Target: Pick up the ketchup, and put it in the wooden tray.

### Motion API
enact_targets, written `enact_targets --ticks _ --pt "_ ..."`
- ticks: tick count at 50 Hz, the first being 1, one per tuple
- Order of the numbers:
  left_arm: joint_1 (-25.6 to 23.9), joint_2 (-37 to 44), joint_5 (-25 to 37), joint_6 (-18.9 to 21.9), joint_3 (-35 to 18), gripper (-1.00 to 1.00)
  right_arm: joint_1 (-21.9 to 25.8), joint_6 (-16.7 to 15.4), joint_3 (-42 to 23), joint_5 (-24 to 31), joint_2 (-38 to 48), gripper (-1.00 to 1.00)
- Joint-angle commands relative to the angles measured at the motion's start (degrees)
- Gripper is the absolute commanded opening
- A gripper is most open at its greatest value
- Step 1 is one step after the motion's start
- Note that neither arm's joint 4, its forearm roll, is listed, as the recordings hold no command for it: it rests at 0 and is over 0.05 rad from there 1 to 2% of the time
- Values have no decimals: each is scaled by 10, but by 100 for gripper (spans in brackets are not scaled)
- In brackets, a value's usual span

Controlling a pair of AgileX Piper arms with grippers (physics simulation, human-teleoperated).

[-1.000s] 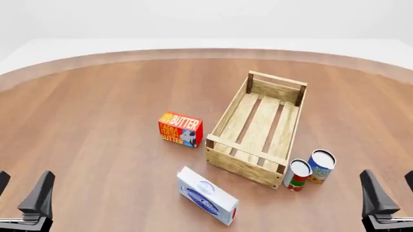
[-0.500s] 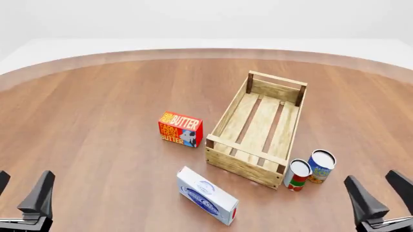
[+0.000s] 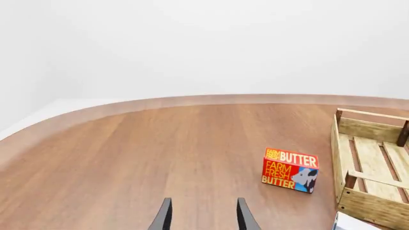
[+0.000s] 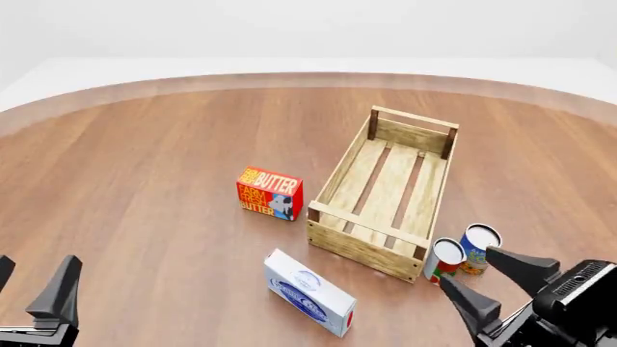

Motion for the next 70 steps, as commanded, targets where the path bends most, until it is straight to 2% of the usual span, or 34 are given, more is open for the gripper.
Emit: enact_targets --ticks 1,4,13,18,19,25,30,37,55,70 --pt "0 0 0 0 0 100 102 -6 -39 -76 141 100" --pt "0 0 0 0 0 100 115 -6 -48 -84 160 100" --pt "0 0 0 0 0 100 191 19 -105 -124 261 100" --pt "0 0 0 0 0 100 214 27 -129 -130 293 100" --pt "0 0 0 0 0 100 227 40 -142 -129 306 100" --pt "0 0 0 0 0 100 244 44 -176 -123 340 100" --pt "0 0 0 0 0 100 281 54 -218 -121 388 100" --pt "0 0 0 0 0 100 310 46 -256 -131 432 100" --pt "0 0 0 0 0 100 397 51 -358 -152 565 100" --pt "0 0 0 0 0 100 436 48 -413 -154 628 100"
